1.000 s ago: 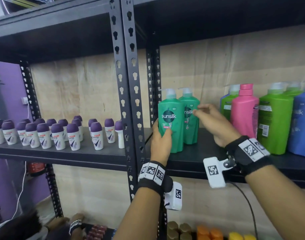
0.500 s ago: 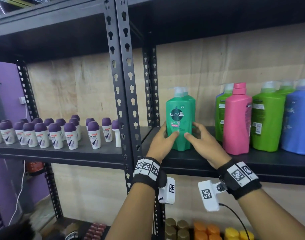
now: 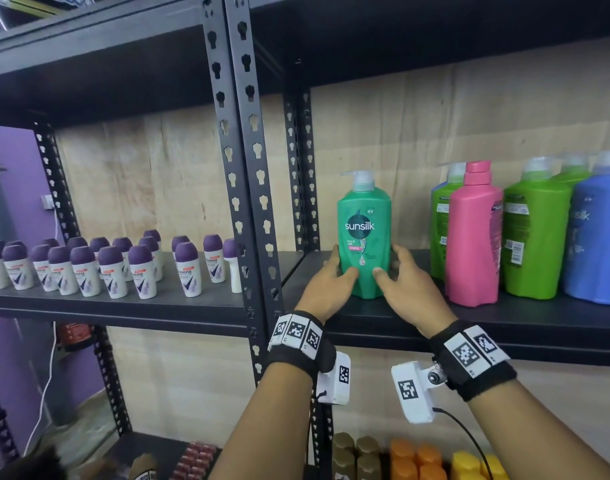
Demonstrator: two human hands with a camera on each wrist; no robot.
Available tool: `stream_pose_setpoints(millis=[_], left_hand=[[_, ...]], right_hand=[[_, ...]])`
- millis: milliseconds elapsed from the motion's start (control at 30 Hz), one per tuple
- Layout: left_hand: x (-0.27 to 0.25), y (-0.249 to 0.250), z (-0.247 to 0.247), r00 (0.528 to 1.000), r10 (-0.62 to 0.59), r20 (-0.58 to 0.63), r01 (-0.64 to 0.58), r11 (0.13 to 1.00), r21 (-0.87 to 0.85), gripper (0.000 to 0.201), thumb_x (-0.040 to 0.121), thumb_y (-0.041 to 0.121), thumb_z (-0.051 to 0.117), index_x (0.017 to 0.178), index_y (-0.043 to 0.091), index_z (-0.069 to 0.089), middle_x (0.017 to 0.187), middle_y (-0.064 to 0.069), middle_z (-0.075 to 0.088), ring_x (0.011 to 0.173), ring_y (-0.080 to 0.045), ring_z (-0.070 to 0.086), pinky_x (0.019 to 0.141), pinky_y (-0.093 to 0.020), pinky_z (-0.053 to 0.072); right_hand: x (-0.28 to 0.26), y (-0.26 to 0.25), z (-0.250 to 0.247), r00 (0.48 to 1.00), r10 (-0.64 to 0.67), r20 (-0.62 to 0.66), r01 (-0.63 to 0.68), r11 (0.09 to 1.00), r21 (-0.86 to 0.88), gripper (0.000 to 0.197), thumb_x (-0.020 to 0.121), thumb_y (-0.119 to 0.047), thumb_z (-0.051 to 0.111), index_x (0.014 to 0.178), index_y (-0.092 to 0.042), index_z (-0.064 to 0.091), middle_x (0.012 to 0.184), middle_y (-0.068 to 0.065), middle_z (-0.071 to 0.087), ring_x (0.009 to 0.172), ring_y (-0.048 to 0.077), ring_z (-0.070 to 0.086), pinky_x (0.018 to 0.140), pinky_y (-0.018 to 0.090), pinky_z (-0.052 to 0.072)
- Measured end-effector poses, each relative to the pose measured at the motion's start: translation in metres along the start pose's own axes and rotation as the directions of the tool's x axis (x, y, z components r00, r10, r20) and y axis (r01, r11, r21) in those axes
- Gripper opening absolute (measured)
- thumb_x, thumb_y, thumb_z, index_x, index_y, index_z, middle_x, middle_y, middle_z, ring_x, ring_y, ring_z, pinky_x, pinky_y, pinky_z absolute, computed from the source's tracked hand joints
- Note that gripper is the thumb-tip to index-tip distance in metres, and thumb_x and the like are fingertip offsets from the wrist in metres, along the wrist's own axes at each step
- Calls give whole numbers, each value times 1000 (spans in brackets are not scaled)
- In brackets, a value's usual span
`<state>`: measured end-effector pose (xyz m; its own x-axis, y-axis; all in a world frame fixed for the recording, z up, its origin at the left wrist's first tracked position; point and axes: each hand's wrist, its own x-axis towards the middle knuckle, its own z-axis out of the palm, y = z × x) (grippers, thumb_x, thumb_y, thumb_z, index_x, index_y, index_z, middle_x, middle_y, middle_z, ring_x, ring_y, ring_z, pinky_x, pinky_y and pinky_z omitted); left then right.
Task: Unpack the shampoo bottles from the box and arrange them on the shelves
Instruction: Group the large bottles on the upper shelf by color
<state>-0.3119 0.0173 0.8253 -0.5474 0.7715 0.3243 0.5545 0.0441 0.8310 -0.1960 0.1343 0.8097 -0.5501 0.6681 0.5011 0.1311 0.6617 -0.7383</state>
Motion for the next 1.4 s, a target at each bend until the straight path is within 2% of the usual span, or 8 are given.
stream_pose_setpoints(millis=[233, 500, 733, 900, 1067, 1167, 1267, 1400], left_hand=[[1, -2, 5, 997, 27, -66, -20, 994, 107, 57, 94, 42, 42, 150, 45, 38, 144, 5, 59, 131, -20, 55, 112, -43, 44], [1, -7, 8, 988, 57, -146, -36, 989, 144, 30, 98, 37, 46, 119, 29, 65, 112, 7, 71, 104, -17, 65, 83, -31, 49], [-13, -5, 30, 803, 286, -522, -169, 950, 261, 18, 94, 24, 61, 106, 13, 53, 107, -2, 54, 94, -19, 56, 85, -36, 49], [-18, 11, 48, 801, 366, -474, -274, 928, 253, 8, 94, 23, 60, 92, 15, 60, 90, 1, 64, 80, -14, 59, 75, -33, 49], [-9, 56, 77, 802, 508, -315, -431, 856, 284, 16, 94, 26, 60, 80, 17, 61, 72, 7, 63, 68, -15, 56, 66, -34, 45], [3, 86, 91, 775, 556, -300, -518, 831, 203, 10, 93, 23, 61, 97, 15, 64, 87, 4, 61, 81, -16, 60, 79, -37, 52], [18, 106, 99, 756, 567, -327, -549, 822, 153, 28, 92, 25, 63, 116, 10, 60, 106, -4, 58, 96, -21, 60, 91, -45, 52], [31, 119, 105, 719, 592, -364, -578, 800, 160, 48, 91, 26, 65, 133, 8, 50, 124, -9, 53, 104, -15, 52, 99, -38, 47]], right_hand=[[-5, -7, -2, 999, 30, -20, -31, 998, -61, 61, 100, -39, 57, 155, -32, 32, 144, 2, 60, 126, 26, 60, 99, 35, 47], [-29, -16, -2, 993, -81, -85, 59, 968, -245, 51, 97, -35, 58, 144, -19, 46, 131, 5, 59, 116, 26, 61, 93, 43, 52], [-46, -13, -26, 966, -252, -64, 234, 949, -209, 25, 99, -18, 59, 123, -11, 60, 114, 3, 61, 106, 18, 60, 96, 41, 50], [-57, -13, -70, 931, -348, -107, 308, 910, -279, 17, 98, -20, 58, 113, -14, 65, 105, -3, 63, 100, 12, 59, 92, 34, 50], [-51, -19, -133, 885, -340, -317, 159, 862, -482, 18, 98, -22, 55, 90, -10, 66, 90, 8, 63, 84, 29, 59, 76, 44, 50], [-43, -20, -165, 864, -296, -408, 59, 863, -501, 17, 97, -23, 55, 98, -11, 67, 100, 9, 62, 95, 29, 59, 82, 44, 50], [-31, -16, -189, 891, -188, -413, -53, 860, -507, 31, 96, -25, 56, 123, -10, 61, 127, 13, 54, 121, 32, 52, 100, 47, 46], [-13, -12, -207, 934, -89, -346, -102, 861, -499, 55, 97, -30, 58, 146, -11, 41, 142, 19, 46, 129, 36, 49, 106, 45, 42]])
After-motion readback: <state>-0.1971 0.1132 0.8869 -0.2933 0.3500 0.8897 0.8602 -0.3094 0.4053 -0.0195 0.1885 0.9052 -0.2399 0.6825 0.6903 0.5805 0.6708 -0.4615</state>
